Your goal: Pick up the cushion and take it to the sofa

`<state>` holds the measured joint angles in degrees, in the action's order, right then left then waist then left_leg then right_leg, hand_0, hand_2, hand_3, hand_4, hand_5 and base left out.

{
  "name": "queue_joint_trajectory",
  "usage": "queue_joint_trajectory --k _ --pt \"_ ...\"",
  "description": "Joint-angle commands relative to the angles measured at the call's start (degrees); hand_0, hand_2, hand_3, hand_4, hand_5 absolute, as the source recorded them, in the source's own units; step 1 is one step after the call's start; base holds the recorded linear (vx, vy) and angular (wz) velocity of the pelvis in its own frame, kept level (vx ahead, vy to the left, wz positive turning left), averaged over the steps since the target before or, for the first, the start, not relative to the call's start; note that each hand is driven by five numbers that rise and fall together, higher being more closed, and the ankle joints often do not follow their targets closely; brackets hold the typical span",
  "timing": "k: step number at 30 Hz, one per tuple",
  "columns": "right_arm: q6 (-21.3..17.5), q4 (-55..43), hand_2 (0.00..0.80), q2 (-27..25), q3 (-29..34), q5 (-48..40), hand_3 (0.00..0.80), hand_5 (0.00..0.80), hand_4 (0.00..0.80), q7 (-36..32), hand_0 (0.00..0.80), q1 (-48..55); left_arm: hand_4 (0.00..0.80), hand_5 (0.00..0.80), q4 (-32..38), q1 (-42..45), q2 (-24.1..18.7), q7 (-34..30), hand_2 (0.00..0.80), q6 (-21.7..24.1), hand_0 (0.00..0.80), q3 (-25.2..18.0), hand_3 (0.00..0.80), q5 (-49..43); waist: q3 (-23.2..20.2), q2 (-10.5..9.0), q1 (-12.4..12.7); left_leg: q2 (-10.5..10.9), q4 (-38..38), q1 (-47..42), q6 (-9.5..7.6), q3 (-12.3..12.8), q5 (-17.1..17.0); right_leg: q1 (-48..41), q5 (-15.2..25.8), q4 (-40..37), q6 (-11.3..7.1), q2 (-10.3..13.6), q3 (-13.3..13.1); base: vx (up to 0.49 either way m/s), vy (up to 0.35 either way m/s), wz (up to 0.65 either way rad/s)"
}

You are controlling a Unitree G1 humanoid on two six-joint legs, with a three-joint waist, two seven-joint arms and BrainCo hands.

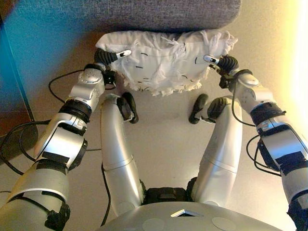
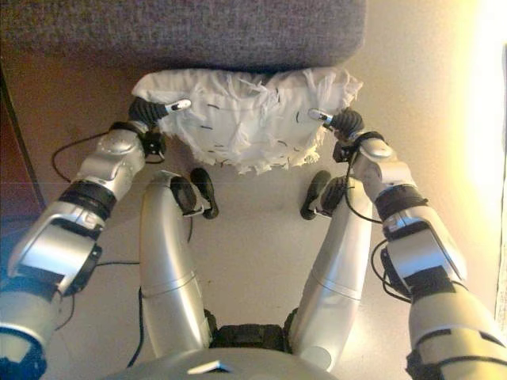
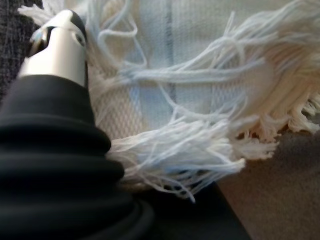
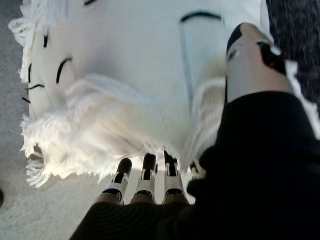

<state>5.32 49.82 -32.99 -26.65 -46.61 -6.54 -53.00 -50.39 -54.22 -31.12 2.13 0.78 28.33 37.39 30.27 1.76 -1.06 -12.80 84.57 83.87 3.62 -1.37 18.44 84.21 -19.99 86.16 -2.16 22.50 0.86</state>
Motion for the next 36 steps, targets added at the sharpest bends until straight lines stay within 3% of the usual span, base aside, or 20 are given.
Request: queue_joint_trajectory --k 1,10,20,27,36 --pt "-1.4 -4.2 0.8 0.9 -1.8 1.0 0.8 0.8 0.8 -3.4 0.8 -5.0 0.8 0.8 2.3 -3.0 1.6 -2.8 0.8 3.2 0.8 0.9 0.8 2.1 -0.5 1.19 -0.1 -1.8 0.1 -3.4 -1.27 2.4 5.7 -2.6 2.5 -5.4 -1.32 1.7 -5.5 0.015 0.005 0.05" --pt "-0.6 -6.3 0.8 1.4 -1.6 -0.3 0.8 0.8 0.8 -3.9 0.8 -3.0 0.8 0.8 5.8 -1.1 3.1 -1.0 0.8 3.5 0.8 1.1 0.8 0.7 -0.5 1.32 0.3 -2.0 0.4 -3.8 -1.24 2.1 5.8 -3.0 2.7 -5.2 -1.35 2.4 -5.6 0.011 -0.008 0.07" --pt "-5.9 -8.6 0.8 2.5 0.3 0.4 0.8 0.8 0.8 -2.0 0.8 0.1 0.8 0.8 6.6 1.6 3.9 1.4 0.8 5.8 0.8 -0.9 0.8 -1.3 -0.5 0.67 0.2 -2.6 -6.0 -8.9 0.87 2.4 3.3 -8.8 4.4 -11.7 -2.1 1.3 -3.5 -0.002 0.0 0.0" --pt "-13.9 -14.3 0.8 4.7 3.8 1.1 0.8 0.8 0.8 -0.2 0.8 9.0 0.8 0.8 10.3 8.8 6.9 4.4 0.8 13.2 0.8 -4.8 0.8 -2.6 -1.0 0.08 -0.4 -2.6 -24.1 -22.2 3.61 4.7 -3.9 -22.1 9.9 -25.8 -4.54 -1.9 -0.8 0.002 0.056 -0.18" --pt "-18.9 -27.1 0.8 8.0 10.0 3.5 0.8 0.8 0.8 4.2 0.8 24.1 0.8 0.8 20.5 19.3 7.4 4.4 0.8 15.7 0.8 -10.5 0.8 -2.4 -5.9 -1.61 0.5 2.5 -50.1 -41.6 2.63 6.5 -12.0 -41.4 17.6 -51.1 -6.5 -1.4 4.8 0.083 -0.017 -0.02"
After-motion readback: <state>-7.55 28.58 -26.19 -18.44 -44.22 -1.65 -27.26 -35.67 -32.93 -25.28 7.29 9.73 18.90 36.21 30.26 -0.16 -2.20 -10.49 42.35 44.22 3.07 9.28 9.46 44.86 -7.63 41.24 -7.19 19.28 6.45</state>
